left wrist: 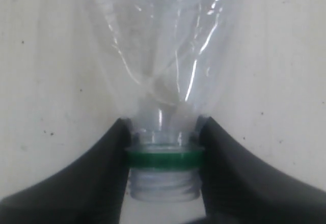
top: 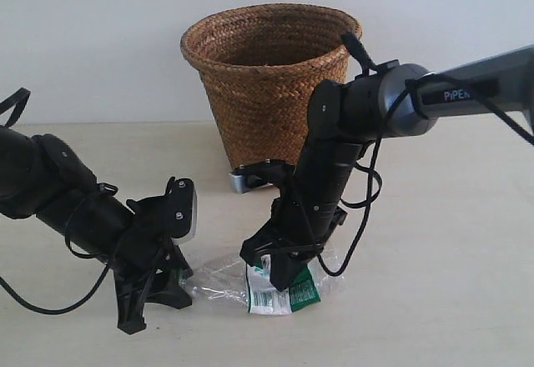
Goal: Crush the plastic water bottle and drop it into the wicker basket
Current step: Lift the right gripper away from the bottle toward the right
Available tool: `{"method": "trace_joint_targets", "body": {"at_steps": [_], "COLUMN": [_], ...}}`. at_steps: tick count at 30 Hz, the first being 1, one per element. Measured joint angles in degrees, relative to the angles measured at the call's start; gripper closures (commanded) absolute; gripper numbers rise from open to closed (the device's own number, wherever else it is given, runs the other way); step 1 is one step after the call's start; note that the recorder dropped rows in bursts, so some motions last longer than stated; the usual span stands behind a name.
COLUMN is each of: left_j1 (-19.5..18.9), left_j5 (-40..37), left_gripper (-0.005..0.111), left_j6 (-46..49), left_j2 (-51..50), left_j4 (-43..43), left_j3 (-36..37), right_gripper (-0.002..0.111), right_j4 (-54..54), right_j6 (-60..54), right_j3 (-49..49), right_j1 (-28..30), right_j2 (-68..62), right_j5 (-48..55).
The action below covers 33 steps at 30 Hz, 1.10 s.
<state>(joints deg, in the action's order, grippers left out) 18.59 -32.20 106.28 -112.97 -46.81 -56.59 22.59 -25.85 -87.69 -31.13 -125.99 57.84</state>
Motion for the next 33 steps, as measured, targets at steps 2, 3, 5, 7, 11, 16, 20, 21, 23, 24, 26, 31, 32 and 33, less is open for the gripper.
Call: {"method": "trace_joint_targets", "body": {"at_steps": [2,3,5,7,11,16,20,21,23,24,26,31,32,33], "left_j1": [0.0,0.0,0.0,0.0,0.0,0.0,0.0,0.0,0.0,-0.1,-0.1,-0.1,-0.1,-0.1], "left_j5": [0.0,0.0,0.0,0.1,0.1,0.1,0.2,0.3,0.6,0.8,0.8,0.3,-0.2,-0.8], "left_gripper": [0.102,0.102,0.102,0.102,0.102,0.102,0.102,0.102,0.102,0.102,0.102,0.102,0.102,0.102], "left_j6": [0.0,0.0,0.0,0.0,0.0,0.0,0.0,0.0,0.0,0.0,0.0,-0.5,-0.6,-0.6], "left_j2": [0.0,0.0,0.0,0.0,0.0,0.0,0.4,0.7,1.7,2.1,3.1,5.3,5.8,6.3], "left_j4": [0.0,0.0,0.0,0.0,0.0,0.0,0.2,0.5,1.2,1.2,1.4,1.6,1.7,1.9], "left_j3": [0.0,0.0,0.0,0.0,0.0,0.0,0.0,0.1,0.1,0.1,0.1,0.1,0.1,0.1], "right_gripper": [0.108,0.108,0.108,0.108,0.108,0.108,0.108,0.108,0.108,0.108,0.108,0.108,0.108,0.108], "right_j4": [0.3,0.6,1.0,1.1,1.1,1.2,-0.5,-1.8,-3.7,-4.0,-4.2,-4.5,-5.0,-5.4], "right_j6": [0.0,0.0,0.3,0.4,1.4,2.2,2.2,2.1,1.9,1.7,1.4,1.2,1.1,1.1], "right_j3": [-0.2,-0.3,-0.4,-0.5,-0.9,-0.7,0.0,0.1,0.4,0.5,0.5,0.8,1.3,1.9], "right_j1": [-0.1,-0.1,-0.1,-0.1,-0.1,-0.1,-0.2,-0.2,-0.1,0.0,0.2,2.3,3.2,4.3], "right_j2": [-1.1,-1.3,-1.8,-1.9,-1.9,0.4,4.2,5.4,8.8,10.3,14.5,24.3,26.2,28.0], "right_j5": [-0.1,-0.1,0.0,0.3,0.7,1.1,2.2,2.6,3.7,3.9,4.4,6.3,6.5,6.6]}}
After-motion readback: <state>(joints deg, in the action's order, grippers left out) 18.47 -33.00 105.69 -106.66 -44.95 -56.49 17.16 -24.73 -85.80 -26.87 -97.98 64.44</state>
